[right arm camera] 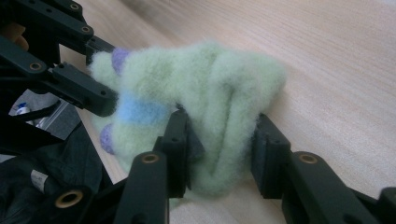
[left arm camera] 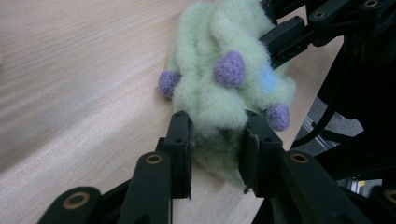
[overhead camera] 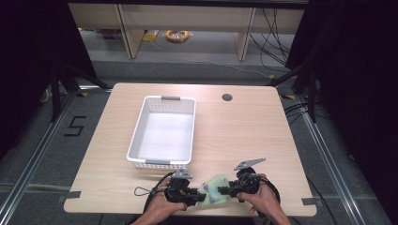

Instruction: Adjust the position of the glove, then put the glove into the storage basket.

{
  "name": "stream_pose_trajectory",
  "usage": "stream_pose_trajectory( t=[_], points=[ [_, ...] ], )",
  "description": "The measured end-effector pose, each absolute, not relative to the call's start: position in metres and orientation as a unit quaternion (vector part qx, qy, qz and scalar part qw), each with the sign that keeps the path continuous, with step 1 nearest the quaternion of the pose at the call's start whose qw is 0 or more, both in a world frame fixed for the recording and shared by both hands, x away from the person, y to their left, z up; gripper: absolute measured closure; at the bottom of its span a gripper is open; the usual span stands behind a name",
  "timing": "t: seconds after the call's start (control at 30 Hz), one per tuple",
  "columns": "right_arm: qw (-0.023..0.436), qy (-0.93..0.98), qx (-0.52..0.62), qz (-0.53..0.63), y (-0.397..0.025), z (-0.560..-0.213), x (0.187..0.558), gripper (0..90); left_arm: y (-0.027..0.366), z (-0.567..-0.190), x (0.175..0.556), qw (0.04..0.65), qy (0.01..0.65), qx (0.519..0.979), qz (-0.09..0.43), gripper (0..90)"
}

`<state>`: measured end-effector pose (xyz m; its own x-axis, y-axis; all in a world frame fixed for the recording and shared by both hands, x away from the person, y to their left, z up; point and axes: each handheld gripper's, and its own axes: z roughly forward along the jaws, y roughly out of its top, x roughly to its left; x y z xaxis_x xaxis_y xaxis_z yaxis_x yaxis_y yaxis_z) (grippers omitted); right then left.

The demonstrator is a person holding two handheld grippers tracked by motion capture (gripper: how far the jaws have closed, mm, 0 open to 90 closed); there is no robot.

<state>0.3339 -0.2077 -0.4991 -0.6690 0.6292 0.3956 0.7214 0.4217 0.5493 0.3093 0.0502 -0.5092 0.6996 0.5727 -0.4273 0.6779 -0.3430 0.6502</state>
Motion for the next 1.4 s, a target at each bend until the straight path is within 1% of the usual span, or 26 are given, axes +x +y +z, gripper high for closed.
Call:
stream_pose_trajectory(
  t=[0.03, 0.17, 0.23, 0.3, 0.4, 0.53, 0.57, 0.63, 0.73, 0.77, 0.8, 0.83, 0.87, 0.9, 0.93, 1.0, 1.1, 1.13, 1.2, 1.27, 1.3, 1.33, 1.37, 1.4],
  points=[
    [0.056, -0.843, -0.393, -0.363, -0.208, -0.500, 0.334, 66.5, 0.050, -0.508, 0.309, 0.426, 0.384, 0.817, -0.059, 68.8],
    [0.057, -0.841, -0.395, -0.366, -0.210, -0.499, 0.333, 67.7, 0.051, -0.506, 0.310, 0.424, 0.381, 0.820, -0.054, 69.5],
    [0.068, -0.836, -0.403, -0.367, -0.210, -0.498, 0.332, 68.6, 0.052, -0.506, 0.312, 0.428, 0.375, 0.820, -0.061, 69.7],
    [0.055, -0.838, -0.397, -0.371, -0.211, -0.499, 0.333, 69.2, 0.052, -0.506, 0.312, 0.428, 0.376, 0.819, -0.062, 69.8],
    [0.060, -0.836, -0.400, -0.370, -0.210, -0.497, 0.331, 69.8, 0.053, -0.505, 0.310, 0.429, 0.375, 0.820, -0.059, 69.9],
    [0.054, -0.835, -0.400, -0.374, -0.210, -0.496, 0.330, 70.5, 0.054, -0.504, 0.309, 0.431, 0.373, 0.820, -0.056, 69.9],
    [0.068, -0.831, -0.404, -0.377, -0.209, -0.496, 0.329, 70.6, 0.054, -0.503, 0.309, 0.431, 0.374, 0.819, -0.058, 69.9],
    [0.067, -0.832, -0.399, -0.379, -0.209, -0.495, 0.329, 70.8, 0.054, -0.503, 0.309, 0.435, 0.373, 0.818, -0.057, 69.9],
    [0.051, -0.836, -0.394, -0.379, -0.210, -0.494, 0.330, 71.2, 0.055, -0.500, 0.309, 0.434, 0.370, 0.819, -0.058, 69.9],
    [0.058, -0.834, -0.396, -0.380, -0.210, -0.493, 0.329, 71.4, 0.055, -0.500, 0.309, 0.438, 0.369, 0.818, -0.057, 69.9],
    [0.051, -0.836, -0.392, -0.382, -0.210, -0.492, 0.329, 71.6, 0.056, -0.499, 0.310, 0.435, 0.366, 0.821, -0.062, 69.9],
    [0.056, -0.832, -0.395, -0.386, -0.209, -0.491, 0.328, 71.7, 0.056, -0.498, 0.310, 0.434, 0.368, 0.821, -0.054, 69.9],
    [0.045, -0.833, -0.395, -0.384, -0.210, -0.489, 0.327, 71.9, 0.056, -0.497, 0.309, 0.437, 0.369, 0.818, -0.061, 69.9],
    [0.050, -0.832, -0.390, -0.391, -0.209, -0.488, 0.327, 72.0, 0.057, -0.495, 0.309, 0.438, 0.364, 0.820, -0.059, 69.9],
    [0.042, -0.833, -0.394, -0.387, -0.209, -0.486, 0.326, 72.1, 0.058, -0.493, 0.309, 0.441, 0.361, 0.819, -0.062, 69.9],
    [0.049, -0.830, -0.394, -0.393, -0.206, -0.483, 0.325, 72.3, 0.060, -0.488, 0.309, 0.444, 0.359, 0.819, -0.060, 69.9],
    [0.048, -0.823, -0.396, -0.404, -0.205, -0.475, 0.324, 72.5, 0.066, -0.475, 0.309, 0.453, 0.345, 0.820, -0.053, 69.9],
    [0.040, -0.823, -0.392, -0.410, -0.204, -0.471, 0.324, 72.4, 0.068, -0.472, 0.309, 0.454, 0.343, 0.821, -0.052, 69.9],
    [0.043, -0.820, -0.382, -0.423, -0.203, -0.465, 0.325, 72.5, 0.075, -0.464, 0.311, 0.457, 0.342, 0.819, -0.054, 69.8],
    [0.036, -0.818, -0.381, -0.429, -0.199, -0.456, 0.325, 72.5, 0.079, -0.456, 0.313, 0.458, 0.338, 0.820, -0.055, 69.8],
    [0.043, -0.814, -0.390, -0.428, -0.195, -0.451, 0.323, 72.5, 0.083, -0.450, 0.315, 0.458, 0.338, 0.820, -0.051, 69.8],
    [0.041, -0.813, -0.384, -0.435, -0.191, -0.445, 0.324, 72.5, 0.085, -0.446, 0.316, 0.458, 0.340, 0.820, -0.045, 69.9],
    [0.027, -0.818, -0.372, -0.438, -0.189, -0.442, 0.328, 72.5, 0.089, -0.440, 0.318, 0.461, 0.338, 0.819, -0.046, 69.8],
    [0.031, -0.818, -0.374, -0.435, -0.186, -0.436, 0.329, 72.5, 0.093, -0.434, 0.321, 0.461, 0.336, 0.820, -0.041, 69.8]
  ],
)
